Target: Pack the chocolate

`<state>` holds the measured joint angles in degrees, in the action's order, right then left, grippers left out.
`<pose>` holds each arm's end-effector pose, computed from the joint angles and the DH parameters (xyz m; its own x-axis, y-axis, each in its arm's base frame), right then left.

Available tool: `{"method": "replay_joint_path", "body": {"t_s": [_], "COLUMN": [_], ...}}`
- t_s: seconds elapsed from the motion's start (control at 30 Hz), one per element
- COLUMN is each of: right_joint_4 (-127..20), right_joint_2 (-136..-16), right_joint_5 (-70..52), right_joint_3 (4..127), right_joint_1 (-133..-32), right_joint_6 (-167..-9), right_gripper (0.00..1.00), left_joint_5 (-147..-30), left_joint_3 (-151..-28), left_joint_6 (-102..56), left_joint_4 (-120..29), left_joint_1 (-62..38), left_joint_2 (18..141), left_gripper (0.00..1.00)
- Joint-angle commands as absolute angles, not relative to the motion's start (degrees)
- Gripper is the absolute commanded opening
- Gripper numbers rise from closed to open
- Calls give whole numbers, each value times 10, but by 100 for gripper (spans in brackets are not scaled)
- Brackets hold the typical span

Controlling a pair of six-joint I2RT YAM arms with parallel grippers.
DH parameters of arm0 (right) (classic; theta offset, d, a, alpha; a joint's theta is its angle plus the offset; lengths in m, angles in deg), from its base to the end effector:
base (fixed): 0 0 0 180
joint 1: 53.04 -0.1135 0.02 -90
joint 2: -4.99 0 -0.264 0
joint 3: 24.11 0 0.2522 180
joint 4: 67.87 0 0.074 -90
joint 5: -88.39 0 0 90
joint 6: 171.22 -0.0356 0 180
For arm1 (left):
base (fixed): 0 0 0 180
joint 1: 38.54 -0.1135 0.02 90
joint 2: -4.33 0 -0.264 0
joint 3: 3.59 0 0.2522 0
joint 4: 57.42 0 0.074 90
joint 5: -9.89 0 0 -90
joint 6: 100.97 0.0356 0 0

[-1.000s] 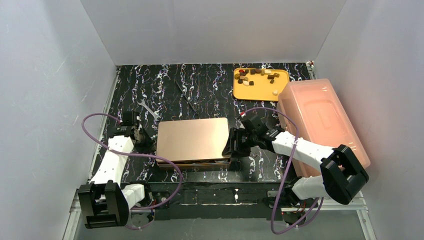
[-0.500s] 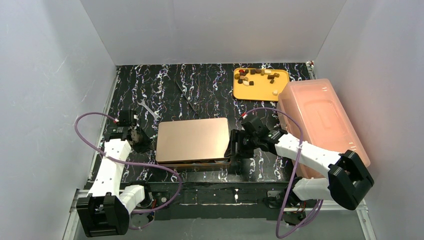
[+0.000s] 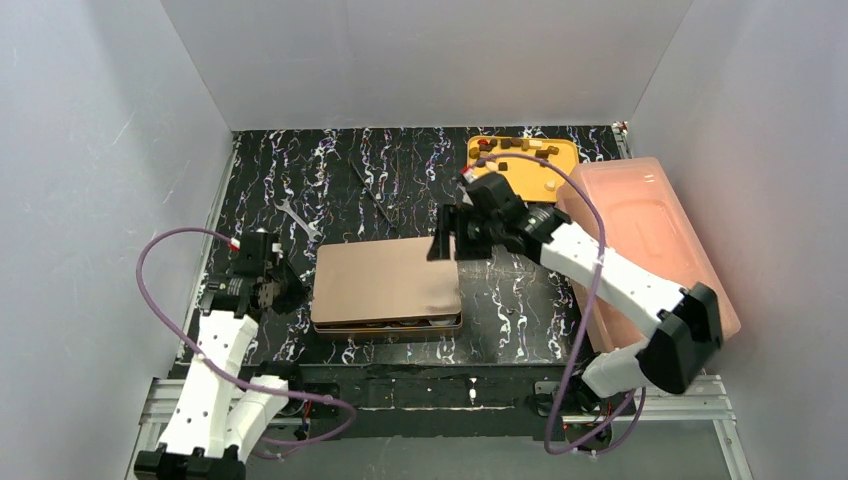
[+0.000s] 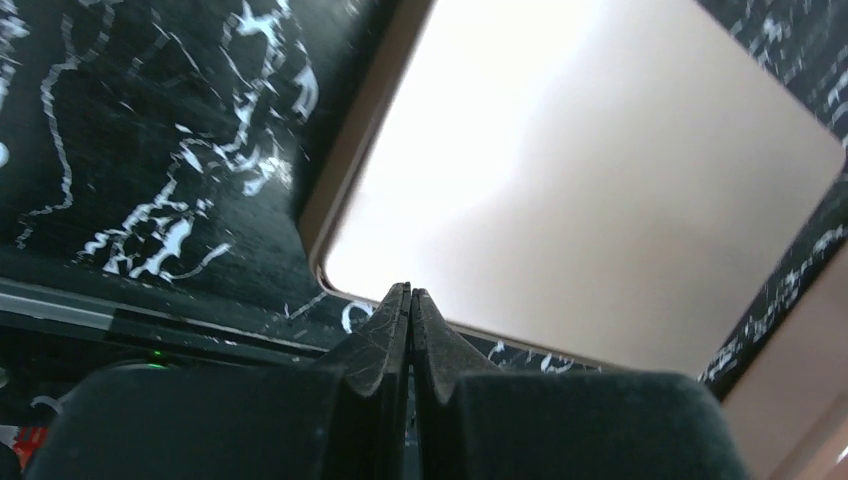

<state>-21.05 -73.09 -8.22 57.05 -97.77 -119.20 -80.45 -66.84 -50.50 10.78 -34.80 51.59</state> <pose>0.2076 0.2115 0.3097 -0.8537 0.0147 -0.5205 -0.2953 0.8096 0.5073 0.1501 -0.0100 0.2903 -0.6521 -0.5952 -0.4696 -0.4488 0.8023 -0.3936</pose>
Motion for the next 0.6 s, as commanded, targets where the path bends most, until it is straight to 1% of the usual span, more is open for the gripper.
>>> {"method": "replay_joint_path", "body": {"t_s": [0.0,0.1,0.2,0.37,0.47,0.57], "right_joint_4": [-230,-242,-233,-199,-187,-183], "right_joint_2": [-832,-918,-1004,-1130,-1176,-1205], "right_joint_5": [-90,-93,-101,-100,-107,-117], "right_joint_3": [693,778,872,1006,1051,1068], "right_joint_1": [-975,-974,-970,-963,-962,-962], "right_joint_6": [-1114,-1074,-1037,-996,-979,-972], "right_gripper": [76,75,74,74,74,75], "left_joint_5": [-801,-786,-756,-689,-675,-657], "left_joint_3": [-642,-612,-588,-578,-575,-565], "left_joint_6": [-576,-627,-687,-767,-791,-802], "left_joint_4": [155,161,162,134,92,44], "left_joint_1": [-278,-205,-95,63,120,158], "left_joint_2": [465,443,438,492,541,583], "left_gripper": [0,0,0,0,0,0]}}
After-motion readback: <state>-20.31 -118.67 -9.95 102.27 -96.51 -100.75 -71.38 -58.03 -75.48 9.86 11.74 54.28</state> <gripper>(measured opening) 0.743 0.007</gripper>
